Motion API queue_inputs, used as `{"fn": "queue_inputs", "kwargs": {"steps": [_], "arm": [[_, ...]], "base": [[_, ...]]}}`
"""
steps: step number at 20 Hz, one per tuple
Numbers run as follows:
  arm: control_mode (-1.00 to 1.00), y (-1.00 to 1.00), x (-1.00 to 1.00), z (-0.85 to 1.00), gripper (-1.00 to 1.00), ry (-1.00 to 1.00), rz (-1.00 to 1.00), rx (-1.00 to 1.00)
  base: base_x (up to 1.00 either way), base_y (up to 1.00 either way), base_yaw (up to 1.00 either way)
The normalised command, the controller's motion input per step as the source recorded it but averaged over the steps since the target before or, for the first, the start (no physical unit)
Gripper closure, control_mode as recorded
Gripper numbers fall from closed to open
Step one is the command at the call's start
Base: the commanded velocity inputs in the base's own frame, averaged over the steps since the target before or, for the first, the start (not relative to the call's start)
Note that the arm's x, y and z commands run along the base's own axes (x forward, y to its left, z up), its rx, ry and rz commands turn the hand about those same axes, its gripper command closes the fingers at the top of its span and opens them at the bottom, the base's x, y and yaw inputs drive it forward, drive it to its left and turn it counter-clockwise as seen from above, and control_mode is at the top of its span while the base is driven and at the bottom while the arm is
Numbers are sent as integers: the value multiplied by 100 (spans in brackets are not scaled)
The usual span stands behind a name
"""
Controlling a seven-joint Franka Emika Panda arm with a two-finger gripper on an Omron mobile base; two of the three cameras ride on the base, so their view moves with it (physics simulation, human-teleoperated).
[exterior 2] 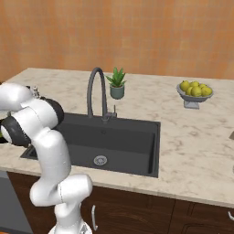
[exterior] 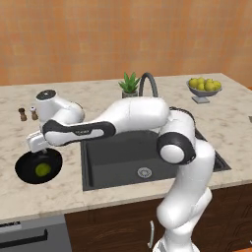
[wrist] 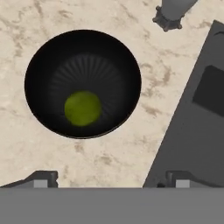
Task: Pick the lime from the sink and place it in the bowl. Then pick the bowl and place it in the microwave. Then close the microwave door and press the start button.
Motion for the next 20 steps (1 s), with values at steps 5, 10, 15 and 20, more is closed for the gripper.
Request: {"fn": "queue_inputs", "kwargs": {"steps": [5,10,15,20], "arm": [[-100,-79,0,-69,-100,1,-4,33],[-100,10,86,0,-100,14,-5,19],[-100,44,74,-11,-100,22,0,11],[-100,72,47,-9,-100,24,-2,0]], "base": [[0,0,0],[0,0,0],[0,0,0],[0,0,0]]}}
